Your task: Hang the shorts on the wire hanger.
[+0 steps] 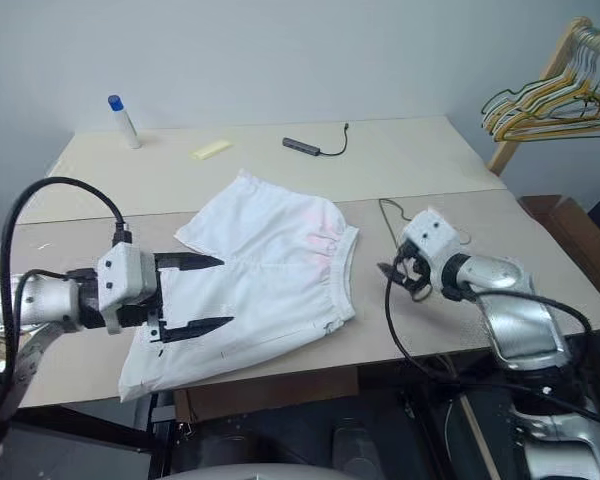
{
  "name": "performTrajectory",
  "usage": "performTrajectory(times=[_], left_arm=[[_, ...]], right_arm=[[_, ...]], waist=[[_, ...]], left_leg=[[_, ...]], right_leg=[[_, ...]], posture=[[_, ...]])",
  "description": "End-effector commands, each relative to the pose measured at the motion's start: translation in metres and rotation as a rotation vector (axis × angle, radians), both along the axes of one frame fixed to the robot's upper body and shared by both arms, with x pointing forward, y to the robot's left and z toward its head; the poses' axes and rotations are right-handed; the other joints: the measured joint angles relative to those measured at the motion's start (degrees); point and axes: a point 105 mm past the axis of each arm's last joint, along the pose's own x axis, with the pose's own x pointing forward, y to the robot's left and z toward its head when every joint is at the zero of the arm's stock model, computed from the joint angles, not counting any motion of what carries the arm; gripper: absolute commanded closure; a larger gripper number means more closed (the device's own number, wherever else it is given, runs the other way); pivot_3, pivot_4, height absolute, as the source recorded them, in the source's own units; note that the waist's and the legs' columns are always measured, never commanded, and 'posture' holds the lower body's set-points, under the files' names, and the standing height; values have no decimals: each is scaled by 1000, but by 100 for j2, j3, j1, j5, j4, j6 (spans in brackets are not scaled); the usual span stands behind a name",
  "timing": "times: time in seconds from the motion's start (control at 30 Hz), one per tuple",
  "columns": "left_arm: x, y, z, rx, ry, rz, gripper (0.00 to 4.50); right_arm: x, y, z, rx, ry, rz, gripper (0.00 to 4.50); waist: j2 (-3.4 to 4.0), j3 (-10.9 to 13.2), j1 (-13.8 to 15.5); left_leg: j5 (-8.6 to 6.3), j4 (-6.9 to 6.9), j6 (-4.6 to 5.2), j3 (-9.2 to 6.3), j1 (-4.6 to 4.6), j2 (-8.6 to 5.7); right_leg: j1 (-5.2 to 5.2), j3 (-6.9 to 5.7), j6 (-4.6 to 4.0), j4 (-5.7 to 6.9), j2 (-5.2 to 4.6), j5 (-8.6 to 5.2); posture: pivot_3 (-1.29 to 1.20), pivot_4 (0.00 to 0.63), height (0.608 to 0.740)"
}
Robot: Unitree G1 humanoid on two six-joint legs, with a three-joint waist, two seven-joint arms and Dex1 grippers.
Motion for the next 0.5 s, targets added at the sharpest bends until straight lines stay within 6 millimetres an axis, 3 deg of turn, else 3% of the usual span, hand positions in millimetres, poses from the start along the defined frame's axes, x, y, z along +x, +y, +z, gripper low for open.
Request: performTrajectory(times=[0.03,0.27,0.5], left_arm=[[-3,-10,10,-35,7,-46,22],[-2,-19,8,-59,23,-73,22],[-2,-18,4,-42,26,-76,22]], right_arm=[[10,-11,-3,44,13,-155,64],[22,0,-22,112,71,-165,64],[19,-4,-40,197,212,-153,64]], waist=[[1,0,-1],[2,0,-86],[2,0,-191]], left_leg=[[0,0,0,-2,0,0],[0,0,0,-4,-7,-4],[0,-1,1,-10,-7,-2]], right_leg=[[2,-2,0,-1,2,0],[0,-2,2,-7,1,0],[0,-2,2,-7,6,0]], posture=[[-78,0,740],[-90,0,740],[-88,0,740]])
